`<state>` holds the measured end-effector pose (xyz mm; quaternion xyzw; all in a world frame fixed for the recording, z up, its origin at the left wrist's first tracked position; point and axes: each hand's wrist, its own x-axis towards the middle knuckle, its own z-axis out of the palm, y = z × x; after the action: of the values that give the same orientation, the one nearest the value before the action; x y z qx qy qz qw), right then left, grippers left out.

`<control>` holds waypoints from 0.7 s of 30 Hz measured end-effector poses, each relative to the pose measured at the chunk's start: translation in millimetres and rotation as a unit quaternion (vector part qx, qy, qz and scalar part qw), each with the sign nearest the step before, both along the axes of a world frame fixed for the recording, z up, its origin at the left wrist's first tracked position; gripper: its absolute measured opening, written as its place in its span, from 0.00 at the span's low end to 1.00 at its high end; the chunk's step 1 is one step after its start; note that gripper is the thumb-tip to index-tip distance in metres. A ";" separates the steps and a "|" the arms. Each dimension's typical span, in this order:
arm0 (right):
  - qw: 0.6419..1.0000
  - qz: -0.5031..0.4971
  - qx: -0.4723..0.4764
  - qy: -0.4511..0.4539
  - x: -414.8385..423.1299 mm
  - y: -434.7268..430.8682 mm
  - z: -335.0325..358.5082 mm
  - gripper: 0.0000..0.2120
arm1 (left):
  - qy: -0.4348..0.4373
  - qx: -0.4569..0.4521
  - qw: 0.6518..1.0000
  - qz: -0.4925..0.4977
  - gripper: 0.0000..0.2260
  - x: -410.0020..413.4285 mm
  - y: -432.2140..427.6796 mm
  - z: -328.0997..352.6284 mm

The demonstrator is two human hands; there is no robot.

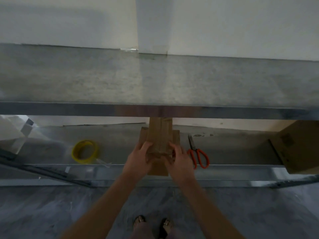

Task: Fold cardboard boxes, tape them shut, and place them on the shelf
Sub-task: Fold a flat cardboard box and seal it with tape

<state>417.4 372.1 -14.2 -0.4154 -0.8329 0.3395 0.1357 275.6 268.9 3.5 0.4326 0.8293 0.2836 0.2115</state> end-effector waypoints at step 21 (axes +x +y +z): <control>0.993 0.067 -0.093 -0.007 -4.2 43.6 16.5 0.19 | -0.012 0.033 0.984 -0.172 0.19 -54.8 15.7 2.0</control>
<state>413.2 415.7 2.3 -0.3720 -0.8247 0.4207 0.0676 220.8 284.7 5.6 0.5723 0.7301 0.2753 0.2524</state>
